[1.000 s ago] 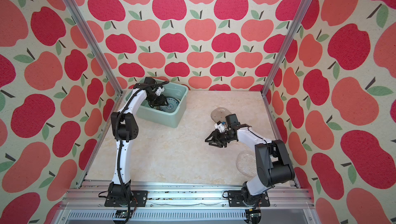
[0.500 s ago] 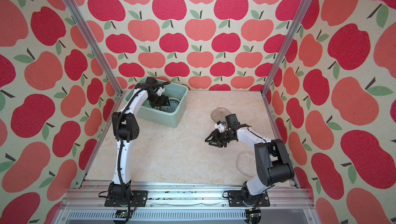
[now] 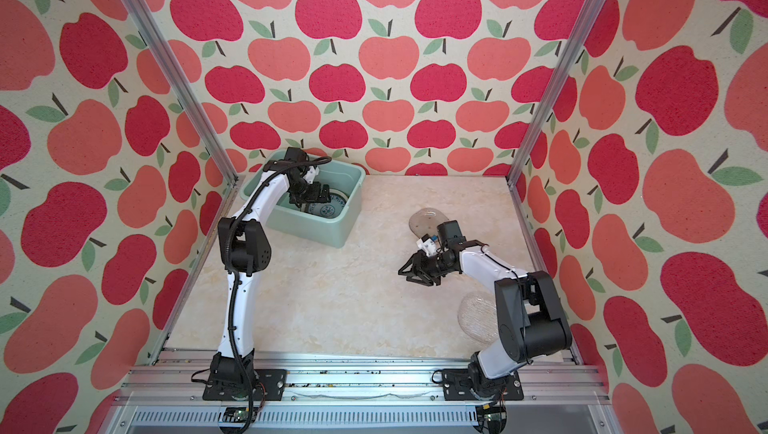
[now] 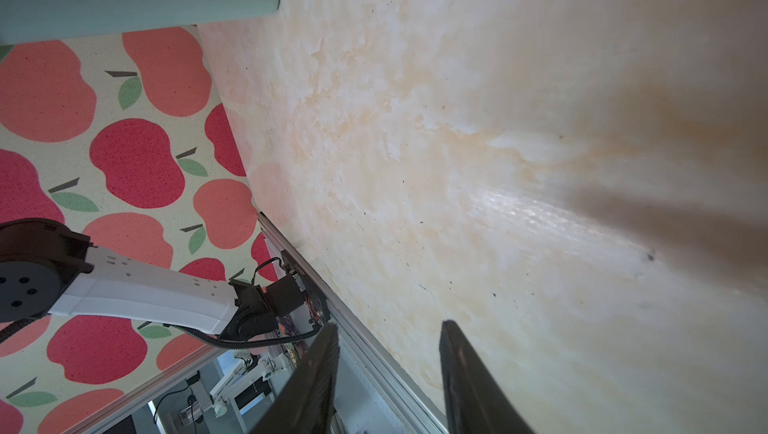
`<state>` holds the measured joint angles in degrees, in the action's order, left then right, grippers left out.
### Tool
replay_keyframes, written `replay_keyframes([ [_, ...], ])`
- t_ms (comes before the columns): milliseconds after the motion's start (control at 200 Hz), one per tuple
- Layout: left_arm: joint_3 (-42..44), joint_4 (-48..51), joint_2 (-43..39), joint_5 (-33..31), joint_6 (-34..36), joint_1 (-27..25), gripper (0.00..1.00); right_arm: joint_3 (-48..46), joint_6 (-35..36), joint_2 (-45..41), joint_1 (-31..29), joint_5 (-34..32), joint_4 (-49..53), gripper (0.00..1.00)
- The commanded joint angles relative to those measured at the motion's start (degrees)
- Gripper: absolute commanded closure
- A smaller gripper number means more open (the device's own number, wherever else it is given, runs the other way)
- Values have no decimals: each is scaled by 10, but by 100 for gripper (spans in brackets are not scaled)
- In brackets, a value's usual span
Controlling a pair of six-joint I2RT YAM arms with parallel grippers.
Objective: Place the plates into the plastic bin on the countertop
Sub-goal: 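Lower the blue-and-white plate onto the stack and open the left gripper, then swing the left gripper toward the clear glass plate while the right gripper lowers onto it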
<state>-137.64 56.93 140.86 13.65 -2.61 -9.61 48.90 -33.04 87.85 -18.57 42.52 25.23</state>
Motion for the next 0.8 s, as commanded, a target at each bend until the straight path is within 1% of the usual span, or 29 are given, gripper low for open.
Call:
replay_keyframes([
  [0, -8, -19, -61, -26, -21, 4, 1, 26, 7, -30, 4, -35, 34, 55],
  [55, 1, -28, -77, -31, -28, 3, 1, 36, 15, -37, 5, -56, 54, 53],
  [155, 44, -68, -119, -46, -43, 3, 1, 59, 35, -47, 11, -95, 97, 51],
  [300, 142, -155, -195, -56, -68, 4, 1, 89, 45, -60, 32, -139, 148, 48],
  [375, 208, -211, -250, -61, -79, 4, 1, 105, 42, -71, 44, -152, 162, 47],
  [485, 336, -314, -350, -59, -85, 4, 1, 132, 40, -87, 56, -187, 182, 47],
  [530, 386, -355, -397, -43, -86, 2, 1, 141, 39, -93, 59, -208, 191, 47],
  [575, 433, -392, -442, -10, -80, -3, 1, 149, 33, -99, 62, -233, 203, 47],
  [660, 507, -424, -523, 13, -41, -43, 1, 161, 27, -108, 69, -276, 233, 48],
  [720, 539, -411, -565, 19, -3, -88, 1, 172, 25, -110, 78, -307, 267, 48],
  [755, 554, -398, -582, 16, 2, -119, 1, 176, 27, -113, 84, -319, 286, 48],
  [795, 570, -388, -596, 23, -8, -151, 1, 180, 28, -117, 92, -332, 306, 48],
])
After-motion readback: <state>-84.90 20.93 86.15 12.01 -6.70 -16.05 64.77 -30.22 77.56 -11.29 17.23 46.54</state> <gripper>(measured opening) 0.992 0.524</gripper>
